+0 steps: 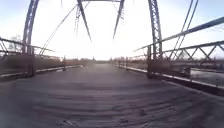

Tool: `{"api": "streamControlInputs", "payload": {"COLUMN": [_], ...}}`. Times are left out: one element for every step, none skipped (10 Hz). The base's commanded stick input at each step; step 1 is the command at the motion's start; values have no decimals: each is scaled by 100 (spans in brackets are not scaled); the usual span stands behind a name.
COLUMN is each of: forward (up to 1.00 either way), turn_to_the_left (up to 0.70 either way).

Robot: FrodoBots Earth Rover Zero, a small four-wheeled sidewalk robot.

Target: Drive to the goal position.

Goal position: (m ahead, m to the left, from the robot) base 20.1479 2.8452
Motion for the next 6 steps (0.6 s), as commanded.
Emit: {"api": "streamControlInputs", "payload": {"forward": [100,100,100,100,100,100], "turn_to_the_left": [-39,-39,-39,-39,-39,-39]}}
